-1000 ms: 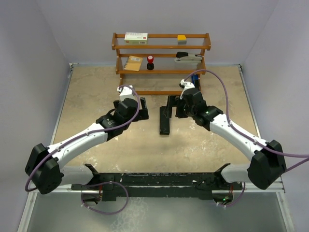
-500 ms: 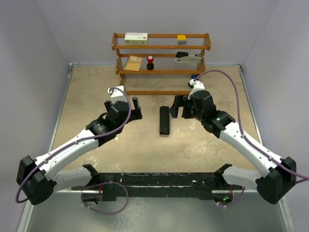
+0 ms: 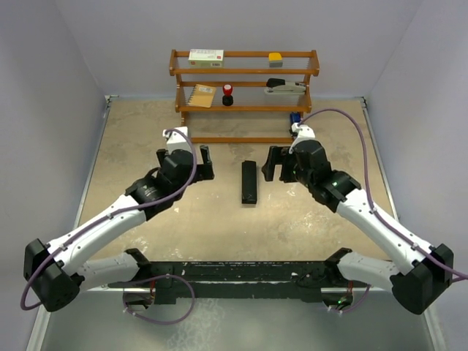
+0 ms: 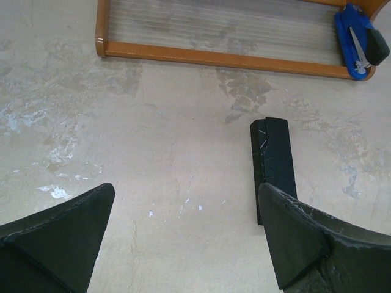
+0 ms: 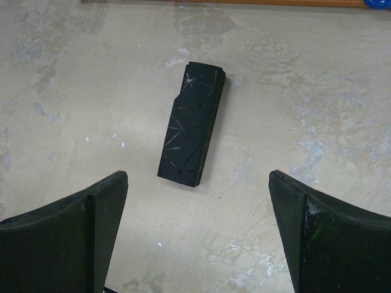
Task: Organize the sunglasses
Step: Reset both arms
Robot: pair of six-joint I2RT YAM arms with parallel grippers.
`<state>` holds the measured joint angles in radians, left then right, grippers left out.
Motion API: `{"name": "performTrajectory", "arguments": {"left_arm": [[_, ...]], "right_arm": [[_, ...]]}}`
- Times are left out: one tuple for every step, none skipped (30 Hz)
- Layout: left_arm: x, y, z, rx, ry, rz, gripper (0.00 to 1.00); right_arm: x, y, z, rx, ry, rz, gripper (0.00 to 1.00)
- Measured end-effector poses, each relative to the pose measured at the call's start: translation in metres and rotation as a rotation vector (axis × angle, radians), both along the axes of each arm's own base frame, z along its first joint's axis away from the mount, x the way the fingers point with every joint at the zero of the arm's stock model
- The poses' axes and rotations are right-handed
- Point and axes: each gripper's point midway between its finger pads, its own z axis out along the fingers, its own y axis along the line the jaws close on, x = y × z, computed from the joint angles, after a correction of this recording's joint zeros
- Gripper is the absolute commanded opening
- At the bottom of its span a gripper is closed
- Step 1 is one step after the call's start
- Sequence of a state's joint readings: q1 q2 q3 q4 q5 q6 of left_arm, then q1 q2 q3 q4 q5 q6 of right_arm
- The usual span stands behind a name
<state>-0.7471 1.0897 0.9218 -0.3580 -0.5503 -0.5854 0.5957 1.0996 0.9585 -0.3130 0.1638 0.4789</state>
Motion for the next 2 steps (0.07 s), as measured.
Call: {"name": "performTrajectory", "arguments": {"left_arm": [[-0.0003,0.0002,0.0019,-0.003,-0.005,-0.001,0.99],[-0.0006,0.0005,0.0037,-0.007,-0.01,-0.002,0.99]], "right_arm": [[-0.0002,-0.0007,0.0011,0.001,-0.004,-0.002,0.99],[-0.0007,-0.0011,0.002,0.002,-0.007,-0.003,0.99]]}}
